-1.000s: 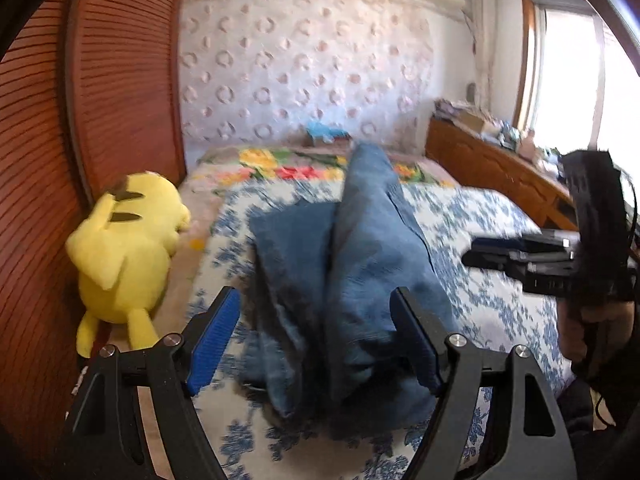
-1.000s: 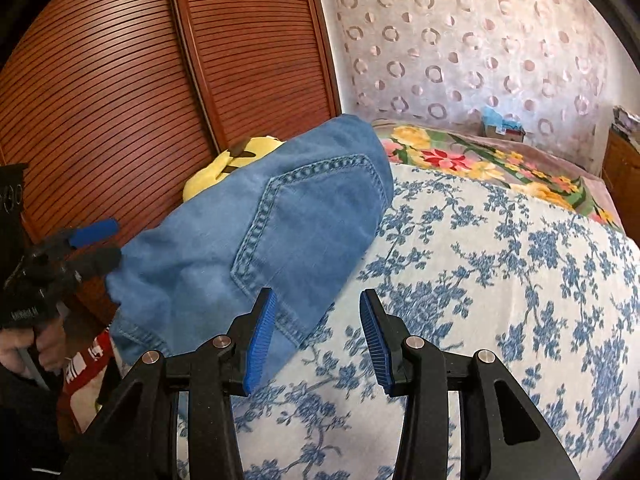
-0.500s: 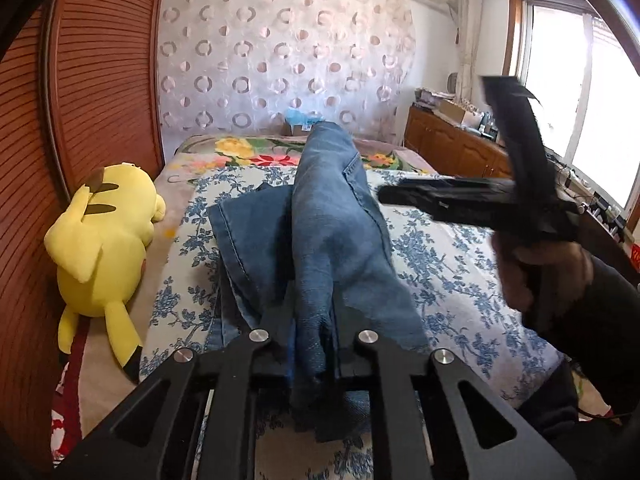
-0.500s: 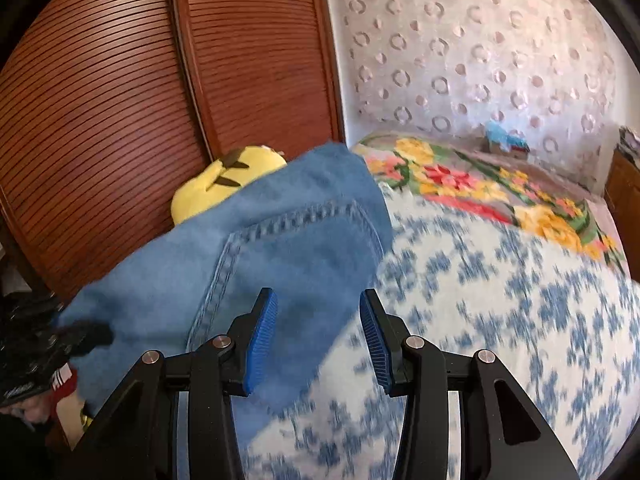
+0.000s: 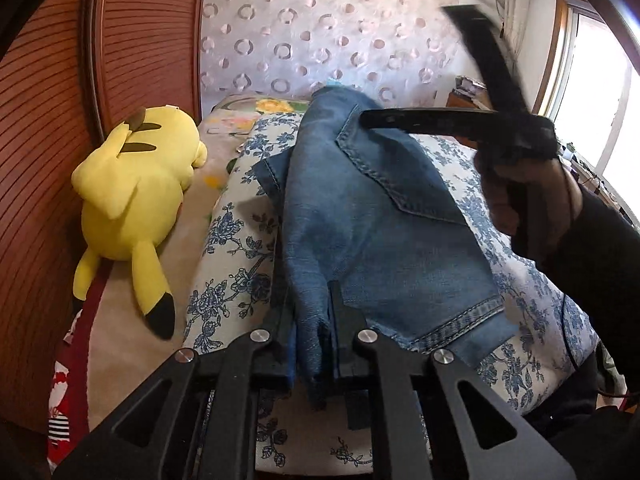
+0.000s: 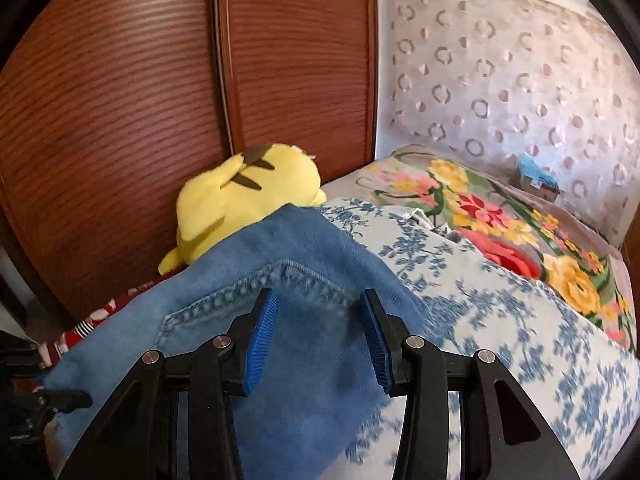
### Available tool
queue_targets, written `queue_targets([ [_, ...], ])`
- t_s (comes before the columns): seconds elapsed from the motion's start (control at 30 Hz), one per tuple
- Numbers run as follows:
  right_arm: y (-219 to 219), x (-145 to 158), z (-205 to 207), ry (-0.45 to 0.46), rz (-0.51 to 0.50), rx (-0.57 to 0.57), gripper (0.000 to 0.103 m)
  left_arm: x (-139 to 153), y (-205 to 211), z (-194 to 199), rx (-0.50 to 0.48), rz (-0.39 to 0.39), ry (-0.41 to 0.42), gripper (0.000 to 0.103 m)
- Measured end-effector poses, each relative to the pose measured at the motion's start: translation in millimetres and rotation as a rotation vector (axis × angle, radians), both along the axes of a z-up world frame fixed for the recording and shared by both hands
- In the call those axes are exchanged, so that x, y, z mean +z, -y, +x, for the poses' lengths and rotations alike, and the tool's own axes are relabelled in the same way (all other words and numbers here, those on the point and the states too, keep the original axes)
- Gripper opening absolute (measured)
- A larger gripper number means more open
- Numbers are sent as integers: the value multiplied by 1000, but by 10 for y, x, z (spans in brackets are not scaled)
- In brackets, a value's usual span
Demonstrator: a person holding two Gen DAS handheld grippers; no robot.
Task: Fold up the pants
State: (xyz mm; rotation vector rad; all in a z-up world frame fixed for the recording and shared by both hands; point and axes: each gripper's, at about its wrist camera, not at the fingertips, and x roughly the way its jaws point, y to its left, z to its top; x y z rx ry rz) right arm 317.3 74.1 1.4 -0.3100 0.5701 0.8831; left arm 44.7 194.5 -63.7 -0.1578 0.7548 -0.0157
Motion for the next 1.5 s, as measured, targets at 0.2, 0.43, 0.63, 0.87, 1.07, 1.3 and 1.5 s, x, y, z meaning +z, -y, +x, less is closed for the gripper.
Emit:
queue_targets([
  [0.2,-225,-92,190,-7,-61,58,45,6,-28,4,11,-16,-17,17],
  [0.43,93,82,227,-60,-33,22,64,243,-69,138,36,23,12,63],
  [0.63,416,37,241,-147,-5,-7,79,295,-111,409,13,29,-6,64],
  [0.87,298,-185,415,-278,16,25,80,38,-190,548,9,-14,-92,59],
  [1.07,204,-278,547,-323,32,63,80,-54,-205,543,-33,-83,-103,35],
  [1.3,93,-148,669,-289,61,145,24,1,-147,604,-69,-66,-80,10],
  [1.5,-124,65,772,-200,95,137,20,179,-283,758,-35,-45,-33,7],
])
